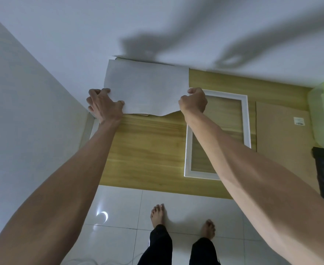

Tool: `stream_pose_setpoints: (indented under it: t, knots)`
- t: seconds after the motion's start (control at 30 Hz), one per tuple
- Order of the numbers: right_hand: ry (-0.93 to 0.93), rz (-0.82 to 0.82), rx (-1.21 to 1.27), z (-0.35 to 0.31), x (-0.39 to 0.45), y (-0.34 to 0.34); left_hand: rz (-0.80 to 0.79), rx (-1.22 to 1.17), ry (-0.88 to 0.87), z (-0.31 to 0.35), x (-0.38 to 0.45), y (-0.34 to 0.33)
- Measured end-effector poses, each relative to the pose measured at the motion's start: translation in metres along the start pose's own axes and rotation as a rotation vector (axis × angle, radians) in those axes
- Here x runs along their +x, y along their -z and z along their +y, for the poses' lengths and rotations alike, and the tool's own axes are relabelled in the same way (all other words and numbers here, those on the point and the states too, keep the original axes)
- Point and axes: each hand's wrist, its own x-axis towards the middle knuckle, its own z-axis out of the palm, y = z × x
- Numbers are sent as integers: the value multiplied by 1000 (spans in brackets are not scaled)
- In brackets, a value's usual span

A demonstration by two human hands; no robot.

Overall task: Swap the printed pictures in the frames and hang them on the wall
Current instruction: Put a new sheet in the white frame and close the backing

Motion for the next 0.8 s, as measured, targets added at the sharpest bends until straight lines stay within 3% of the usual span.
stream_pose_setpoints:
  t: [0.3, 0.6, 0.8]
  knots:
    - [121, 11, 177, -11, -6, 26, 128, -233, -16, 14, -17, 8]
    - [344, 59, 326, -32, -9, 84, 39, -229, 14, 22, -57, 16]
    - [370, -22, 336, -38, -3, 140, -42, -350, -236, 56, -71, 44]
